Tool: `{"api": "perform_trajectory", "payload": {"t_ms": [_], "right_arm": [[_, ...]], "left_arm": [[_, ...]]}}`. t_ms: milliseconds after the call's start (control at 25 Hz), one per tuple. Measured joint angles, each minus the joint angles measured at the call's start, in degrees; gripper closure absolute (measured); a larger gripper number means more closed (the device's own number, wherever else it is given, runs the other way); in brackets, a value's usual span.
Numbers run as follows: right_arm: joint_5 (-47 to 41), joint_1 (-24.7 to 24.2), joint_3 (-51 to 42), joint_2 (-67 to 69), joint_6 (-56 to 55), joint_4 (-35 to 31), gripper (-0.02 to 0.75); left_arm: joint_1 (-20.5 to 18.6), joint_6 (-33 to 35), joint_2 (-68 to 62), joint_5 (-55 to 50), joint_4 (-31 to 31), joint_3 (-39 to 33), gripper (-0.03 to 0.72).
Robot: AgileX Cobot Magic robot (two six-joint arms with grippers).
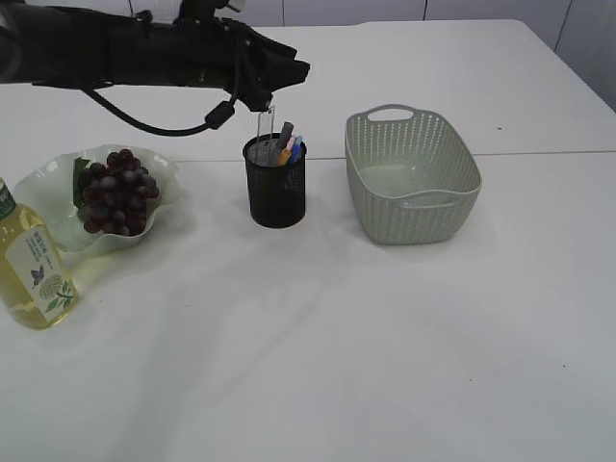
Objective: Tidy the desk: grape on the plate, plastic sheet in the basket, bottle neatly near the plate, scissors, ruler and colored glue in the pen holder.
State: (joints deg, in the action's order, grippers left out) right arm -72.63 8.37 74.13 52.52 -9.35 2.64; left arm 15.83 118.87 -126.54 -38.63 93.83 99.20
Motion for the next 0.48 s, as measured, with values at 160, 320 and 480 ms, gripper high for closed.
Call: {"api": "perform_trajectory", "payload": {"t_ms": [160,320,480], "right_arm": [[0.0,0.0,0.0,-0.1,0.0,0.1,0.281],[0.0,0.0,0.0,-0.1,0.0,0.1,0.28],[0.0,0.0,0.0,-0.2,0.0,0.1,0.28]], "left_arm": [[0.0,-1.0,1.9,-2.5,-6.9,0.0,0.44],[0.0,-1.7,3.5,-6.4,-15.6,0.0,0.444],[0.0,-2.5,5.2,-11.2,-25.0,0.0,0.444]]}}
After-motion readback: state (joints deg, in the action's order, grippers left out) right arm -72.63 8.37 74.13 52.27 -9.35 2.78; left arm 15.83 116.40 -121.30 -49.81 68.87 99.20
